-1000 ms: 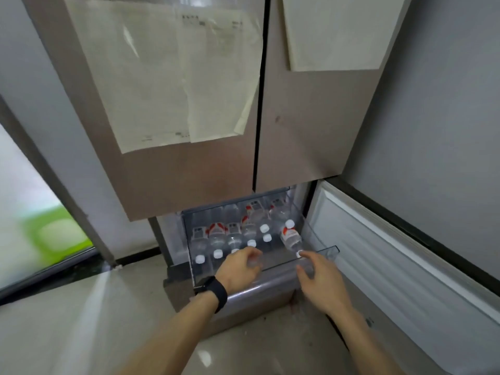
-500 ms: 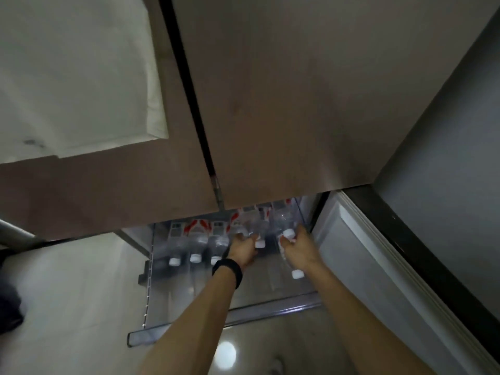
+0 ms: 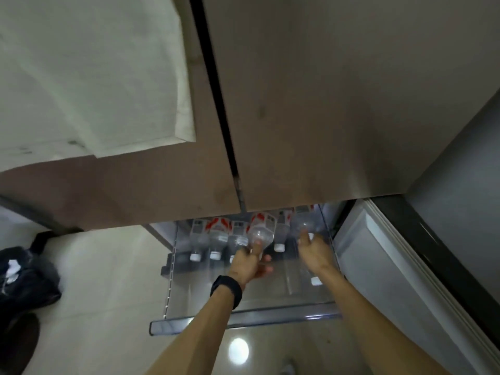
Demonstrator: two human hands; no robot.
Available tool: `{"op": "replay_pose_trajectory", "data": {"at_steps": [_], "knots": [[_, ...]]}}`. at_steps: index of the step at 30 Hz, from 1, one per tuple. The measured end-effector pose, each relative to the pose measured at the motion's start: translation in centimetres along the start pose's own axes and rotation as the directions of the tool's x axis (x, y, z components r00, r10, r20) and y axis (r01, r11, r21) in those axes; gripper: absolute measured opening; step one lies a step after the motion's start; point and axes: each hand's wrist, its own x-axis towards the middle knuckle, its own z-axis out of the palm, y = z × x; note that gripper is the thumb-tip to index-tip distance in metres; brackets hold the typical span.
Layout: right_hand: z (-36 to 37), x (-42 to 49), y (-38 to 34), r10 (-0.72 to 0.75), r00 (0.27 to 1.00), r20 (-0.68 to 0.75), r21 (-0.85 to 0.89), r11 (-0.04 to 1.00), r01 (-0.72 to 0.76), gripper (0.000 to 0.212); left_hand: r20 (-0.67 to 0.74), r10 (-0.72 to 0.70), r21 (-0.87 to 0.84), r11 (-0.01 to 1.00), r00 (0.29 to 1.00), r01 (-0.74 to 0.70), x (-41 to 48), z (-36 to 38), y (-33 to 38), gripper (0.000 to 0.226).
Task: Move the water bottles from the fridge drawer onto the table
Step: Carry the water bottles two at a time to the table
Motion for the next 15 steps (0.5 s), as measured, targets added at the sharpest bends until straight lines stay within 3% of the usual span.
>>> {"op": "replay_pose_trajectory", "data": {"at_steps": [2, 4, 6, 8, 11, 15], "knots": [[-1.4, -1.6, 0.6, -0.036, 0.997, -0.074, -0.043, 0.999, 0.033, 0.056, -0.076, 0.076, 0.133, 0.989, 0.994, -0.066, -1.8, -1.9, 0.3, 0.050], [-3.5, -4.0, 0.9, -0.102, 0.986, -0.132, -0.125, 0.988, 0.085, 0.052, -0.114, 0.246, 0.388, 0.903, 0.963, -0.184, -3.4, -4.4, 1.1, 0.046], [-5.9, -6.9, 0.6, -0.192, 0.968, -0.160, -0.241, 0.959, 0.150, 0.043, -0.066, 0.437, 0.654, 0.698, 0.897, -0.291, -4.9, -6.8, 2.3, 0.037], [-7.2, -8.5, 0.1, -0.295, 0.943, -0.157, -0.334, 0.914, 0.230, 0.040, 0.081, 0.543, 0.813, 0.450, 0.836, -0.371, -6.3, -8.3, 3.6, 0.030], [-6.9, -9.5, -0.6, -0.383, 0.922, -0.059, -0.466, 0.827, 0.314, 0.038, 0.302, 0.481, 0.893, 0.160, 0.823, -0.421, -7.4, -8.9, 4.5, 0.027], [-4.6, -10.4, -2.1, -0.421, 0.892, 0.163, -0.616, 0.663, 0.425, 0.036, 0.426, 0.393, 0.898, -0.076, 0.815, -0.433, -7.9, -9.1, 2.8, 0.033]]}}
